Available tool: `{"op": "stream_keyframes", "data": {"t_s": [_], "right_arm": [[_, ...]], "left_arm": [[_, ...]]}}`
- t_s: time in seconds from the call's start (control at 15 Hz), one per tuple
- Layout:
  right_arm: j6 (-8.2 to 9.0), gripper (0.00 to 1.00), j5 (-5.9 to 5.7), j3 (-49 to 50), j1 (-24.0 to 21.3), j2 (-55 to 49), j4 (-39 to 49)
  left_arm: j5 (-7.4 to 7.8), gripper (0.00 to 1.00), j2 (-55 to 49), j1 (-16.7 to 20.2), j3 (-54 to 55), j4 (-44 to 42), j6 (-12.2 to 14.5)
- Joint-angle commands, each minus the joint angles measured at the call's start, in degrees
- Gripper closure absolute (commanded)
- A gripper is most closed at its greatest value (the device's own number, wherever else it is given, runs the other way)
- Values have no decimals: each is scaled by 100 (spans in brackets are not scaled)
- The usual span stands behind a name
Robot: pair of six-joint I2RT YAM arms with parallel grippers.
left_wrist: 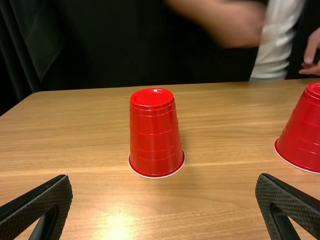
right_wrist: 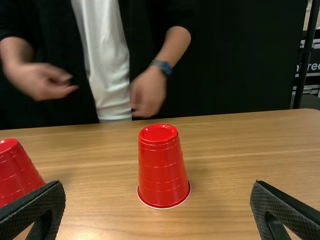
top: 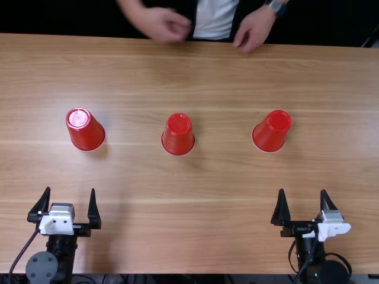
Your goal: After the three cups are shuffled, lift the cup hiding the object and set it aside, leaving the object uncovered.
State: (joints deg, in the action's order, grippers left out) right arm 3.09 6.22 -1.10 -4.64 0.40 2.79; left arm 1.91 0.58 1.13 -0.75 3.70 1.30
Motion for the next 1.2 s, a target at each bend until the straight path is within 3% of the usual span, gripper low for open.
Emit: {"op": "stream_keyframes", "data": {"t_s": [0.0,0.73,0.8,1.0,1.13], "right_arm": [[-3,0,-10,40,43,-40,32],[-3,0,0,40,43,-40,32],[-3,0,11,40,43,-40,32],[60,0,-168,58,16,-40,63],[-14,0,-453,-21,7,-40,74]], "left_arm": [[62,0,-58,10,75,167,18],[51,0,-58,-25,75,167,7],[104,0,-58,-16,75,157,-3],[115,0,-58,2,75,146,-46],[136,0,-58,-7,75,157,-67]]}}
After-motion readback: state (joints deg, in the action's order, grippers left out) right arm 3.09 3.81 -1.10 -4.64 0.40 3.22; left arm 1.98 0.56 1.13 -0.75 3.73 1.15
